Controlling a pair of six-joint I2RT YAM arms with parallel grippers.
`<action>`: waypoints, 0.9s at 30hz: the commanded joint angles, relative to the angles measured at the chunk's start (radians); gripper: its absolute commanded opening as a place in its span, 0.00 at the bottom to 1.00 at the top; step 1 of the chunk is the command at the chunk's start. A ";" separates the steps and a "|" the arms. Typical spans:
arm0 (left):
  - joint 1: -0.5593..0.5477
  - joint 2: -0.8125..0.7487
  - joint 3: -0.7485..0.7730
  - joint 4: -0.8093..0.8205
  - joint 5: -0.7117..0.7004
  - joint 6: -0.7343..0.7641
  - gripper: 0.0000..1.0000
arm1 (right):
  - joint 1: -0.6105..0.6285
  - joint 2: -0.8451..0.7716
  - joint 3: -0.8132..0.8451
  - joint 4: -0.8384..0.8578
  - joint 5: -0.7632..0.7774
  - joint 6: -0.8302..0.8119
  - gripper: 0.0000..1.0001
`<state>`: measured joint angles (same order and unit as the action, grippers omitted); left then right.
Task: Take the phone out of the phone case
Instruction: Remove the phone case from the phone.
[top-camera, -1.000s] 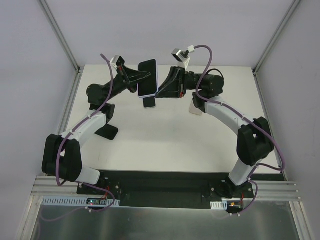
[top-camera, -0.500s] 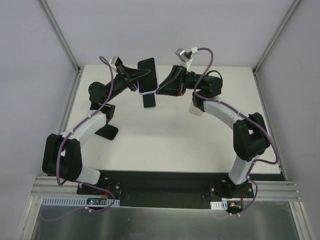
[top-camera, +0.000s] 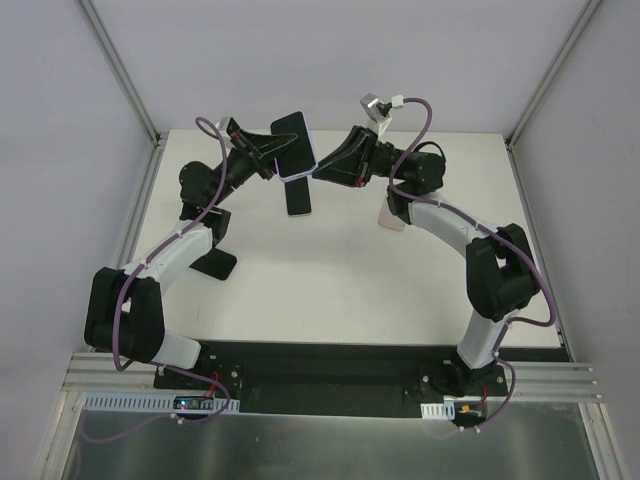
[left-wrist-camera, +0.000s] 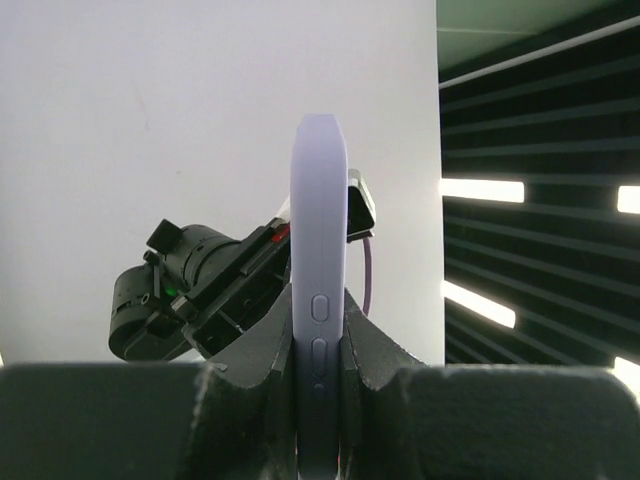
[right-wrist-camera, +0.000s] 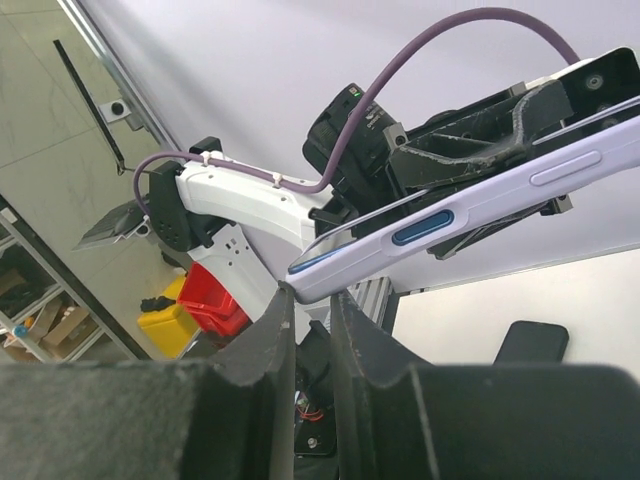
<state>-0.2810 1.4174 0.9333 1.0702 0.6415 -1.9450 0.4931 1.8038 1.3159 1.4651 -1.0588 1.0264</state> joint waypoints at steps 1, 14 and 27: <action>-0.110 -0.104 0.050 0.579 0.302 -0.336 0.00 | -0.042 0.097 -0.050 -0.287 0.233 -0.137 0.01; -0.044 -0.086 -0.022 0.455 0.432 -0.148 0.00 | -0.064 -0.230 -0.392 -0.541 0.439 -0.141 0.45; -0.037 -0.115 -0.086 0.156 0.451 0.234 0.00 | 0.058 -0.673 -0.684 -0.782 0.743 -0.185 0.75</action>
<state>-0.3256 1.3388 0.8696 1.2442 1.1011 -1.8641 0.5079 1.2522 0.6563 0.7456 -0.4599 0.9028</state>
